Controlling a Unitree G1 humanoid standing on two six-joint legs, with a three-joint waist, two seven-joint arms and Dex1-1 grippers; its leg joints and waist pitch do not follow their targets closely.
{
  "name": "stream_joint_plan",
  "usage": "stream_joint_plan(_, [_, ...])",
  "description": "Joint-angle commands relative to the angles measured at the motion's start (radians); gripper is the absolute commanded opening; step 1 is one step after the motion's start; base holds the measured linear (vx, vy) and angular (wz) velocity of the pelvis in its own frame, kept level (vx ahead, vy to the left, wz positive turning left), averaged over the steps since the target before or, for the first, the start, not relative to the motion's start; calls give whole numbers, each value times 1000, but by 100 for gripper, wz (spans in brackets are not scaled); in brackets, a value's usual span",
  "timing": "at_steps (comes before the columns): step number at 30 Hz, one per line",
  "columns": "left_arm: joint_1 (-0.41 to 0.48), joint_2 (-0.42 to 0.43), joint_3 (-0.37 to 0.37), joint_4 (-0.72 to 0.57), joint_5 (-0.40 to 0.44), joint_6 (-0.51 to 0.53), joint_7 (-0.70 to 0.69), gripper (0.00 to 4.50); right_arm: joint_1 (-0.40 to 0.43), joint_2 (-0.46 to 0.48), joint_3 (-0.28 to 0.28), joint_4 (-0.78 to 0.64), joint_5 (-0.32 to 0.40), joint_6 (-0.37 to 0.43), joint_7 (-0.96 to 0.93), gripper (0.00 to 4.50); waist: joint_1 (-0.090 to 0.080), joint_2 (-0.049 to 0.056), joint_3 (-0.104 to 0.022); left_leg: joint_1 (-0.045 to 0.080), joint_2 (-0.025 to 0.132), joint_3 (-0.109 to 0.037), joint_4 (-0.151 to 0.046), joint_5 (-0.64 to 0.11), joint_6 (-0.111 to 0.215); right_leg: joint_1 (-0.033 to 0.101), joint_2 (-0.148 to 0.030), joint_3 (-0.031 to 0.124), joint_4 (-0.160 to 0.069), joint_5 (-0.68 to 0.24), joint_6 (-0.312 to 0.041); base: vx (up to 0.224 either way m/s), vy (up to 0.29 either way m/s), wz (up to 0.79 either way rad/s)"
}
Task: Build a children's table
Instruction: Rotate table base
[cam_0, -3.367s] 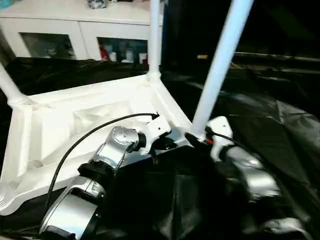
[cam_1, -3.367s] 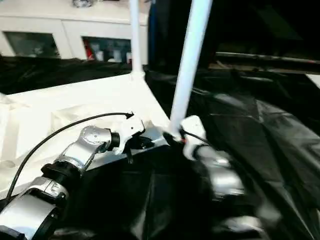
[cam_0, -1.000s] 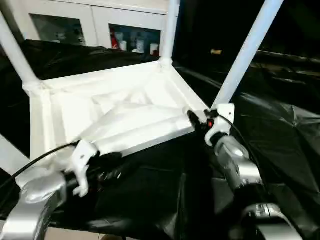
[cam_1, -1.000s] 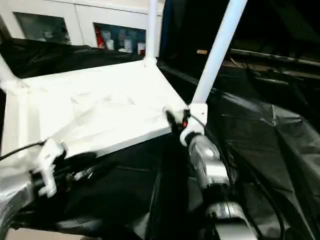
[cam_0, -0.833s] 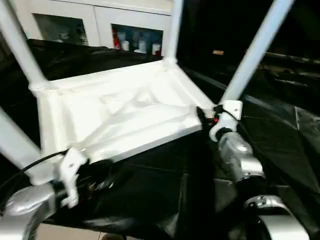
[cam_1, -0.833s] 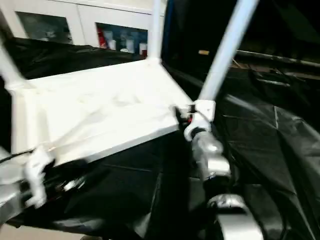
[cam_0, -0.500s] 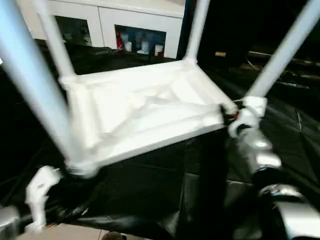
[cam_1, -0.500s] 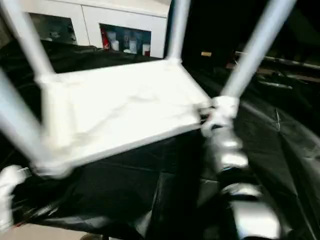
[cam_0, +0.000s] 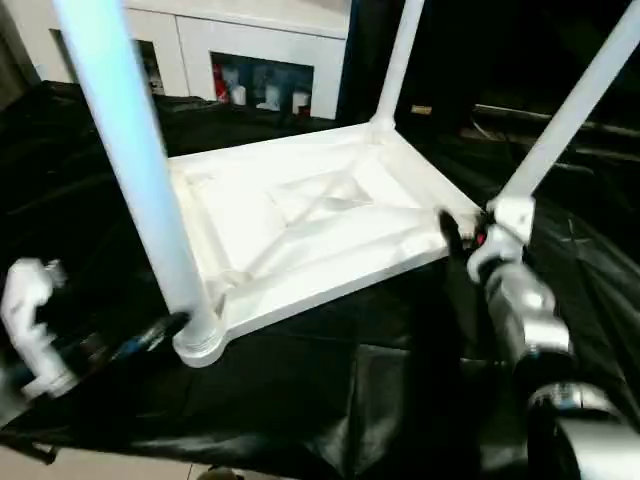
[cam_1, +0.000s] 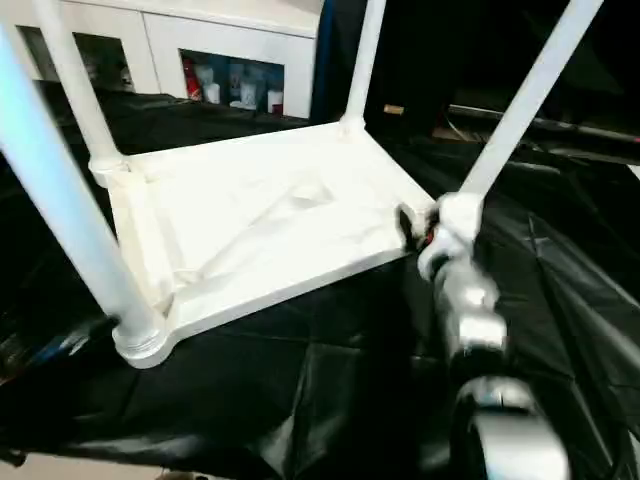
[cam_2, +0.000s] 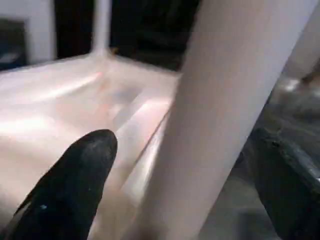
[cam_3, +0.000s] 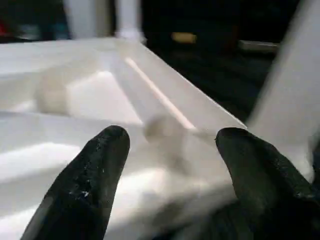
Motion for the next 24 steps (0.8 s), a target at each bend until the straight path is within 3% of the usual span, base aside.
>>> stream_joint_plan(1, [-39, -14, -42, -12, -21, 19, 6, 447, 20, -7, -29, -31, -7, -30, -56, 334, -1, 15, -51, 17, -1, 5, -74, -202, -11, 33, -20, 29, -59, -80, -188, 0, 0, 0])
stream_joint_plan(3, [-75, -31, -68, -1, -24, 24, 4, 447, 44, 5, -41, -49, -6, -38, -88, 334, -2, 11, -50, 15, -2, 4, -73, -212, -19, 34, -22, 30, -63, -110, -164, 0, 0, 0])
stream_joint_plan(5, [-130, -55, -121, 18, -18, 35, -3, 447, 86, 27, -51, -89, -22, -45, -159, 334, -3, 19, -51, 18, -2, 4, -74, -221, -29, 31, -21, 31, -68, -129, -148, 0, 0, 0])
stream_joint_plan(6, [-151, -60, -146, 28, -18, 43, -7, 447, 98, 32, -45, -99, -37, -42, -186, 334, -3, 16, -50, 16, -3, 3, -74, -217, -32, 32, -21, 31, -67, -128, -144, 0, 0, 0])
stream_joint_plan(7, [-177, -67, -174, 39, -12, 50, -9, 447, 103, 36, -35, -96, -48, -26, -201, 334, -4, 25, -52, 19, -4, 2, -74, -213, -37, 31, -19, 29, -65, -115, -145, 0, 0, 0])
stream_joint_plan(9, [-212, -71, -215, 53, -5, 63, -15, 447, 98, 39, -17, -73, -62, 6, -210, 334, -6, 19, -53, 14, -5, 0, -76, -225, -38, 34, -19, 28, -65, -130, -148, 0, 0, 0])
stream_joint_plan(10, [-225, -71, -230, 60, -4, 75, -15, 447, 92, 40, -14, -59, -60, 16, -200, 334, -6, 23, -53, 15, -5, -1, -76, -230, -40, 34, -19, 27, -65, -137, -147, 0, 0, 0])
stream_joint_plan(15, [-316, -94, -344, 107, -5, 166, -31, 447, 10, 60, 64, 65, -91, 117, -83, 334, -18, 24, -55, 13, -6, -1, -72, -231, -38, 34, -19, 27, -65, -137, -169, 0, 0, 0])
stream_joint_plan(20, [-349, -103, -420, 97, -32, 204, -85, 447, -29, 88, 106, 75, -116, 117, -3, 334, -15, 23, -60, 12, -4, 0, -68, -150, -28, 42, -20, 28, -52, -21, -199, 0, 0, 0])
stream_joint_plan(24, [-367, -151, -475, 57, -96, 268, -81, 447, -61, 99, 154, 104, -152, 125, 40, 334, -18, 20, -60, 9, -4, 1, -68, -142, -26, 47, -21, 29, -50, -2, -215, 0, 0, 0])
